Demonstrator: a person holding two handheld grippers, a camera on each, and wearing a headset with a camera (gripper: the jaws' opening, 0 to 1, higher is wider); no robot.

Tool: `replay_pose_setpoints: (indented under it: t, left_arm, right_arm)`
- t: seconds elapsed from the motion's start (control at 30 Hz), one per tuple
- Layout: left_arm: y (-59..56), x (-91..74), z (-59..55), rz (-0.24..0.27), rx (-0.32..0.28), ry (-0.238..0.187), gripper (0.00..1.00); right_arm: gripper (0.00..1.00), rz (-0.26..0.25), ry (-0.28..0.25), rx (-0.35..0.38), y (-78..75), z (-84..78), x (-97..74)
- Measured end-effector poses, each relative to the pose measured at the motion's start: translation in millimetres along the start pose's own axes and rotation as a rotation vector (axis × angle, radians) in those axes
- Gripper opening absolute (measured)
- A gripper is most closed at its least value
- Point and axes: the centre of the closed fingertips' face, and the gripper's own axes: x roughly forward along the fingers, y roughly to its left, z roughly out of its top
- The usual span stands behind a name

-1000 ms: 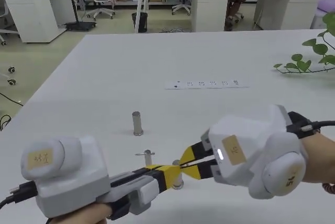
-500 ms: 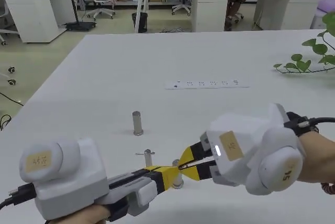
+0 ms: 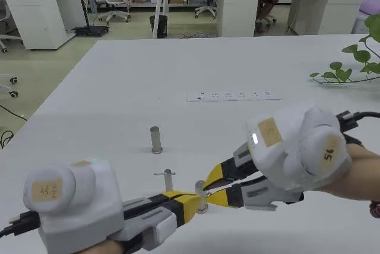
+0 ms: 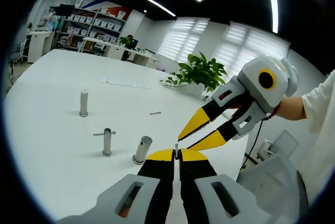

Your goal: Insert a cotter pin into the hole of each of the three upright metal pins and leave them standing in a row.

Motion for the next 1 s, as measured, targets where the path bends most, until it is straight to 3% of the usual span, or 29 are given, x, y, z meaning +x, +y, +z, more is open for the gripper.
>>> replay_pose_setpoints:
  t: [0.27, 0.33, 0.4, 0.67, 1.0]
  left_arm:
    - [-0.6, -3.3, -5.2, -0.014, 0.077, 0.024, 0.00]
    - [-2.2, -3.8, -6.7, -0.022, 0.097, 0.030, 0.00]
    - [-4.1, -3.9, -8.1, -0.033, 0.117, 0.036, 0.00]
    - [-15.8, -4.4, -15.7, -0.089, 0.201, 0.073, 0.00]
    - [-29.9, -4.7, -23.7, -0.161, 0.259, 0.105, 0.00]
  right_arm:
    - [0.15, 0.027, -0.063, 0.213, -2.8, -5.0, -7.0]
    - [0.16, 0.056, -0.094, 0.295, -0.1, -3.9, -8.4]
    - [0.18, 0.078, -0.111, 0.331, 1.7, -4.5, -9.4]
    - [0.18, 0.146, -0.156, 0.413, 10.5, -8.0, -11.1]
    - [0.18, 0.239, -0.144, 0.427, 33.2, -17.8, -9.3]
